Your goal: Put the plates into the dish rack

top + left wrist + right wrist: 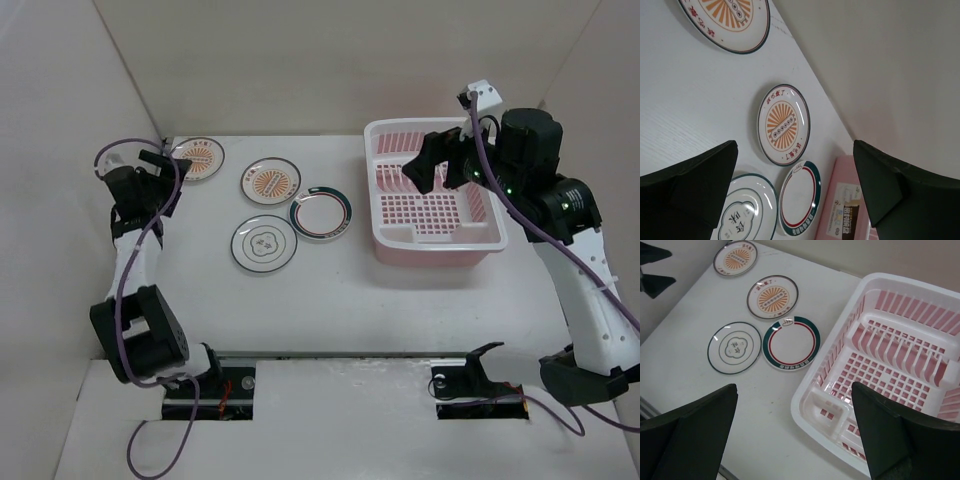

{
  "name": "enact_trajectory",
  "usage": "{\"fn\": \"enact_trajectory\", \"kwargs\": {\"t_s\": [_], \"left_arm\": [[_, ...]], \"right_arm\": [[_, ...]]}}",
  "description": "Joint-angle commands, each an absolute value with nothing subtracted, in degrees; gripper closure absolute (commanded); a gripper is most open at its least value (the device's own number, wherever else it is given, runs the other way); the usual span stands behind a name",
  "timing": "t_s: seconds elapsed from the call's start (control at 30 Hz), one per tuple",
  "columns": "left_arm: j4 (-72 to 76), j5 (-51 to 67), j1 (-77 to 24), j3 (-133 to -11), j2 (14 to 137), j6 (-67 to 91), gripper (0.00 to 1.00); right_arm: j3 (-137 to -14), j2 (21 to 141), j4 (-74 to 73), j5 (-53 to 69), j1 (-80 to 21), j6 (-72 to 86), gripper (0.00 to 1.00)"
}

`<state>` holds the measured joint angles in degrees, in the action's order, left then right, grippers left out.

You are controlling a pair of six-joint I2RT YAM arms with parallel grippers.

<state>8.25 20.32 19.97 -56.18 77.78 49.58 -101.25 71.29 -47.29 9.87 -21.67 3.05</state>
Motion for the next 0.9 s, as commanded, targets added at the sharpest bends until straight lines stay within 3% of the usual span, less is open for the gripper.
{"fn": "enact_trajectory", "kwargs": {"t_s": [0.0, 0.4, 0.87], "left_arm": [[23.36, 27.5, 20.82, -52.48, 83.66, 56.59, 0.0], [37.79, 28.92, 19.08, -53.44, 101.95, 65.73, 0.0], [37.54, 11.09, 10.2, -65.38, 116.1, 76.72, 0.03]], "right_arm": [[-100.81, 71.63, -44.56, 11.95, -23.55, 3.52, 0.0], [-101.95, 72.16, -44.56, 13.1, -25.84, 3.52, 0.0], [-100.81, 72.16, -43.95, 13.8, -26.37, 4.04, 0.0]]}}
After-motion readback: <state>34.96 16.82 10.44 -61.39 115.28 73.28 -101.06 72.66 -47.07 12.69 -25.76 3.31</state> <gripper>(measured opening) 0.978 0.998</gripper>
